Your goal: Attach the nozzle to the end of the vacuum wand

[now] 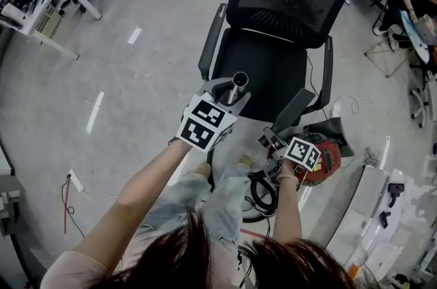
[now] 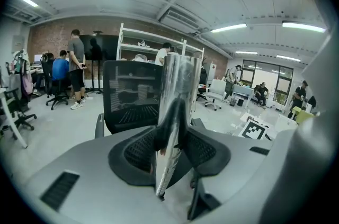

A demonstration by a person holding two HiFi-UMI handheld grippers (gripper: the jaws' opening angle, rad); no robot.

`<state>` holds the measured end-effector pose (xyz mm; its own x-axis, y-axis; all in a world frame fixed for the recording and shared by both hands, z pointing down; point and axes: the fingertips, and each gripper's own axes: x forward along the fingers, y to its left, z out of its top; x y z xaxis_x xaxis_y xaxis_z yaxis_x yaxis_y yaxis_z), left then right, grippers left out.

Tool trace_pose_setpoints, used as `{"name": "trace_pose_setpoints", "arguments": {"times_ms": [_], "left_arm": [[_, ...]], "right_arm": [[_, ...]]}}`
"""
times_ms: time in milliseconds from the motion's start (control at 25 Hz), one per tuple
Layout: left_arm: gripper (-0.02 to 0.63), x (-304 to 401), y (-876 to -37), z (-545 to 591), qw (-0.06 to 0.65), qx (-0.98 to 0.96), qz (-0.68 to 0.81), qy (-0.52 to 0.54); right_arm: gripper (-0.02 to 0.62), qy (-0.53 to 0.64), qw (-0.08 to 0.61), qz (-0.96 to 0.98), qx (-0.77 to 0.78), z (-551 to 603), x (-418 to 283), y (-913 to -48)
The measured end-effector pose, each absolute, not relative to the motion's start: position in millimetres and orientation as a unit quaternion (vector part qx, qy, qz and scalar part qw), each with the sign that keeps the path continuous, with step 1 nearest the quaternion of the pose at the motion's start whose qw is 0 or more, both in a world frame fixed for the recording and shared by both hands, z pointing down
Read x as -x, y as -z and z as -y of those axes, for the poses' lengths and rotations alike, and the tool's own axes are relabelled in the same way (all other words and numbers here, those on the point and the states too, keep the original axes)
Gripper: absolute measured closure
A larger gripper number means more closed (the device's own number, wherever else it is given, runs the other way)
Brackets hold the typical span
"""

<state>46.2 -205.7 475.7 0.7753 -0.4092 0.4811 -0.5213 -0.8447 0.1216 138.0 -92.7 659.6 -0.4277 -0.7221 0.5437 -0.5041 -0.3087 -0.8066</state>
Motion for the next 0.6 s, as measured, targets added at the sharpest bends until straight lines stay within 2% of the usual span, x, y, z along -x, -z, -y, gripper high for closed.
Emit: {"name": "trace_pose_setpoints", "arguments": {"times_ms": [600], "left_arm": [[0.448,-32.1,-467.3,168.5,0.114,-0.947,0.216,-0.209]], "right_arm": [[0.408,0.57,0.167,-0.592,0.545,65.1,-102.8,-603.0]]}}
